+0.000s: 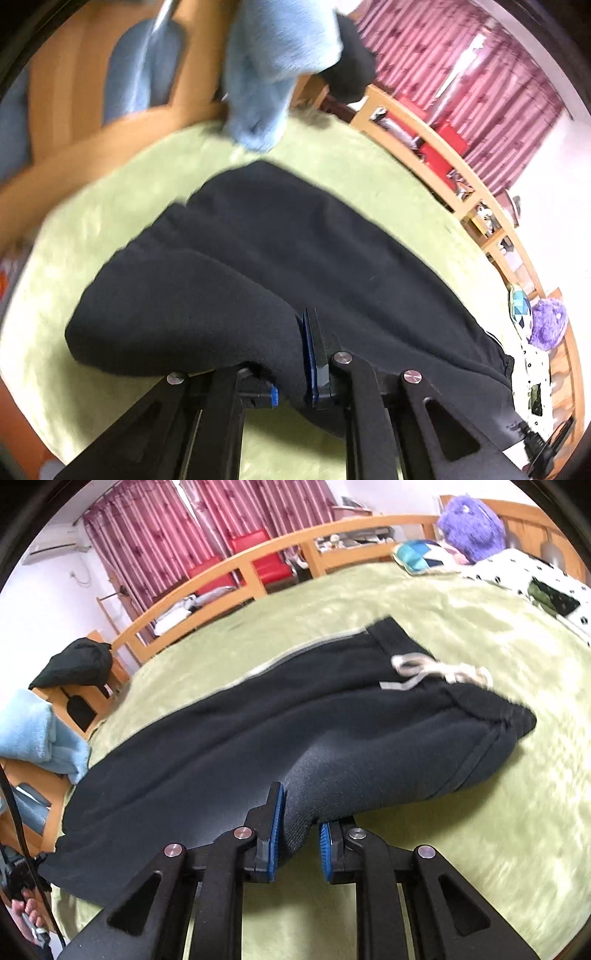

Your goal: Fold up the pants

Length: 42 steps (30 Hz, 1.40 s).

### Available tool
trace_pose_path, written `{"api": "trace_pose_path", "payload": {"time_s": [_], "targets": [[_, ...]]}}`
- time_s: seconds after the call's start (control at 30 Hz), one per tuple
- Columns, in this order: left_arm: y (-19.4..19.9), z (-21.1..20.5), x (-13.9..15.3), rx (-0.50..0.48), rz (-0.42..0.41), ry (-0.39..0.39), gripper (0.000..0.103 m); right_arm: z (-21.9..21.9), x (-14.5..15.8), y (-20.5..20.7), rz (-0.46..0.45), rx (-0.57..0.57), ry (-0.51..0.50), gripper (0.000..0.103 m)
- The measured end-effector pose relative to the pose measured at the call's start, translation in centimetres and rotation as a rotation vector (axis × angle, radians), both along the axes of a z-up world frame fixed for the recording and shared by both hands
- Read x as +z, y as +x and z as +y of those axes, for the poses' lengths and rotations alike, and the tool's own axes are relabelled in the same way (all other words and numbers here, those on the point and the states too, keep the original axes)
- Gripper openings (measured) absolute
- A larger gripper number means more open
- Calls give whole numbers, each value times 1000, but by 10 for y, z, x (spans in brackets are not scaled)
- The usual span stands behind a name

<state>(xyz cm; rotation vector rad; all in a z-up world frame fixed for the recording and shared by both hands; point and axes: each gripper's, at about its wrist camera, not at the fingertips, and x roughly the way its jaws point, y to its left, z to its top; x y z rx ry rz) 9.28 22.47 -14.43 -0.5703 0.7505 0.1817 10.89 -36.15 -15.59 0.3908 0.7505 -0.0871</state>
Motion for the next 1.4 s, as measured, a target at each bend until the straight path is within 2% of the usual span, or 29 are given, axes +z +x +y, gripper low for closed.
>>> {"api": "trace_pose_path", "payload": {"time_s": [0.27, 0.47, 0.73, 0.83, 0.9, 0.93, 0.97, 1.0, 1.03, 1.07, 1.1, 1.13, 1.17, 1.23, 1.4], "targets": [[59, -13, 50, -25, -88, 135, 10, 11, 47, 50, -55, 68, -115, 14], [119, -12, 58, -15, -112, 170, 10, 20, 70, 117, -103, 99, -171, 13], [213, -15, 43, -17, -114, 190, 10, 24, 59, 219, -107, 119, -182, 11], [237, -15, 33, -2, -103, 194, 10, 22, 48, 249, -101, 109, -165, 12], [250, -16, 21, 1, -72, 189, 10, 20, 32, 266, -70, 89, -152, 15], [255, -17, 13, -10, -46, 181, 12, 19, 22, 274, -40, 81, -154, 22], [259, -19, 7, -24, -18, 178, 21, 19, 10, 282, 4, 81, -149, 35], [261, -21, 2, -30, 23, 190, 28, 20, -1, 286, 44, 88, -148, 40], [260, -24, 0, -25, 51, 213, 47, 22, -10, 288, 70, 99, -159, 44], [256, -26, 0, -21, 54, 229, 69, 25, -16, 285, 87, 108, -186, 44], [248, -29, 3, -20, 37, 240, 77, 28, -18, 280, 89, 111, -209, 45], [236, -31, 7, -24, 8, 247, 82, 30, -19, 273, 82, 116, -226, 51], [226, -32, 11, -30, -8, 251, 82, 31, -17, 263, 74, 122, -236, 60], [207, -32, 16, -45, -10, 246, 84, 32, -13, 241, 53, 127, -240, 66], [160, -36, 0, -62, 46, 206, 84, 22, -15, 182, 65, 98, -247, 67]]}}
